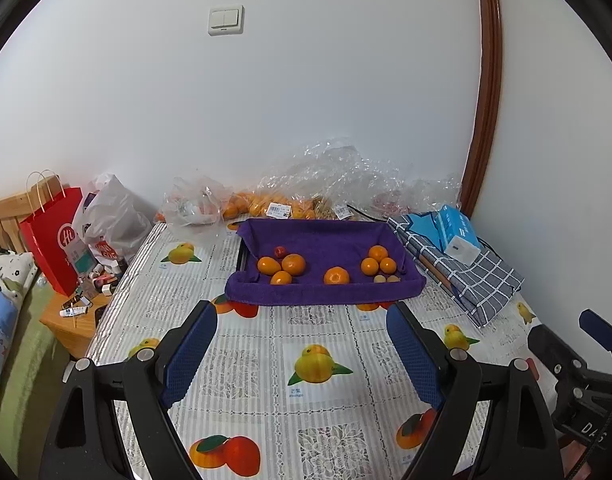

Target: Organize fruits

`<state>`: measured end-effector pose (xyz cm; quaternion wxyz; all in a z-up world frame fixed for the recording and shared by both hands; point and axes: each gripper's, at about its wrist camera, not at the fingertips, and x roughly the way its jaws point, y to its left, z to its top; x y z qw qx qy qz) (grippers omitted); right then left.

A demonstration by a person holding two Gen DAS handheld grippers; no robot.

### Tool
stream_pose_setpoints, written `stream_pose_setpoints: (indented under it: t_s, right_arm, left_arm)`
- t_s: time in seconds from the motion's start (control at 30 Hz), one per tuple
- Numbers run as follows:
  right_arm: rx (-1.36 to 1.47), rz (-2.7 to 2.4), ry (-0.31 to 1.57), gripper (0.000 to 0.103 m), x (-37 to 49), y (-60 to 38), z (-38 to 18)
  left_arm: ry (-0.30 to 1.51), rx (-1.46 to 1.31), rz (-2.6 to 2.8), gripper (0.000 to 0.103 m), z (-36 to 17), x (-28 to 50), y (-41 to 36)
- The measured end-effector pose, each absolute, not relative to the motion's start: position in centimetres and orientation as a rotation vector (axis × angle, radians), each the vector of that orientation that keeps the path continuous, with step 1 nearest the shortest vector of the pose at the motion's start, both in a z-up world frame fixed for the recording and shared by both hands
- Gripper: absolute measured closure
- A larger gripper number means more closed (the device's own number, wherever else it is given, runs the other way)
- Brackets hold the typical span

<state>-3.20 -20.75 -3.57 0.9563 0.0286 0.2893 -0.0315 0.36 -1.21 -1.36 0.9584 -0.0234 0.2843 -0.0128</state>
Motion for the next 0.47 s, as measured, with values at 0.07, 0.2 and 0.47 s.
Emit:
stream_pose_setpoints:
  t_s: [0.07, 0.2, 0.47]
  right_arm:
    - [0.05, -0.063, 0.589, 0.004, -3.2, -20.7, -3.6]
    - [0.057, -0.061, 0.588, 0.004, -3.2, -20.74, -3.58]
    - [0.041, -0.058, 0.592, 0.004, -3.02, -20.42, -3.69]
  left_arm:
    - [0.579, -0.054, -0.027, 0.017, -1.4, 0.32, -1.26]
    - [0.579, -0.044, -0.025, 0.017, -1.34, 0.15, -1.34]
    - [0.578, -0.055, -0.033, 0.016, -1.24, 0.28, -1.04]
